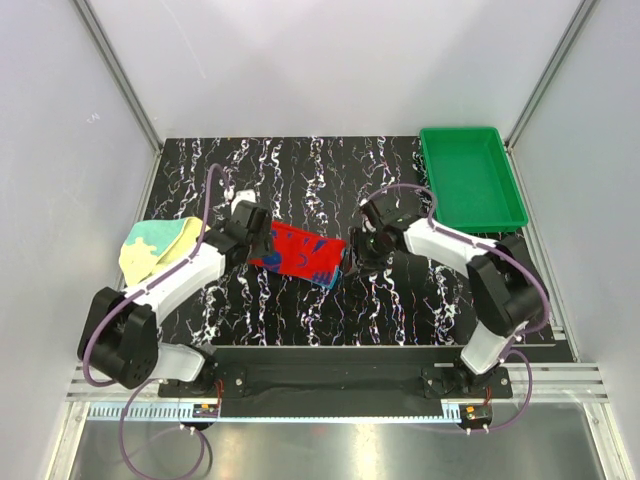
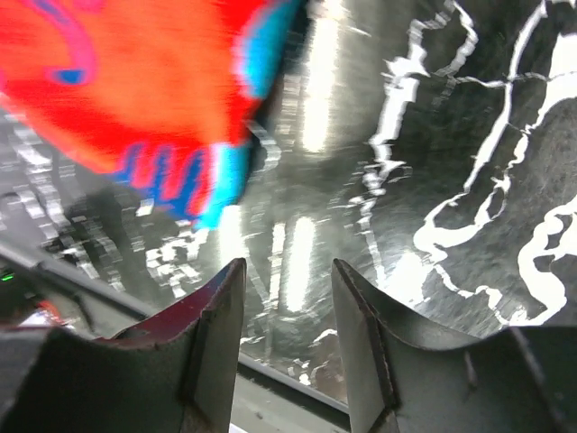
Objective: Roll the towels
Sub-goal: Fold the towel, then roll the towel
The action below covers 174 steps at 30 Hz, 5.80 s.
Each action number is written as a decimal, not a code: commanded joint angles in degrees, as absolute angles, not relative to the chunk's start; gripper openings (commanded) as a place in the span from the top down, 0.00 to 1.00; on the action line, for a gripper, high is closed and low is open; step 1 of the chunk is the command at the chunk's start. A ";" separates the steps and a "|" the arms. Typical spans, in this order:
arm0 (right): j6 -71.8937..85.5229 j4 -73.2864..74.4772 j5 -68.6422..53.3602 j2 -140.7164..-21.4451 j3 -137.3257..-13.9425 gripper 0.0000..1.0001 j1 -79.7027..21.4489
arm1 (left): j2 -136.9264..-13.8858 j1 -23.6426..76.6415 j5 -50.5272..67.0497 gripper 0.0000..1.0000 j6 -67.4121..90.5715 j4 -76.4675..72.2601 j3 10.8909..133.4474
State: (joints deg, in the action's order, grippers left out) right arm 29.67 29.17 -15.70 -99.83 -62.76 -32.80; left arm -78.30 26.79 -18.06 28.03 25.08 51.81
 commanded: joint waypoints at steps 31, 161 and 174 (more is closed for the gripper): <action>30.67 25.66 -22.50 -100.11 -69.00 0.52 -33.05 | -89.74 21.09 -16.79 0.89 36.56 17.58 54.84; 38.23 39.12 4.22 -67.32 -52.91 0.19 -23.73 | -110.47 59.41 -37.18 0.35 30.41 32.00 75.50; 38.14 37.36 2.02 -71.63 -54.67 0.20 -23.47 | -115.40 59.41 -35.68 0.53 33.04 33.57 75.50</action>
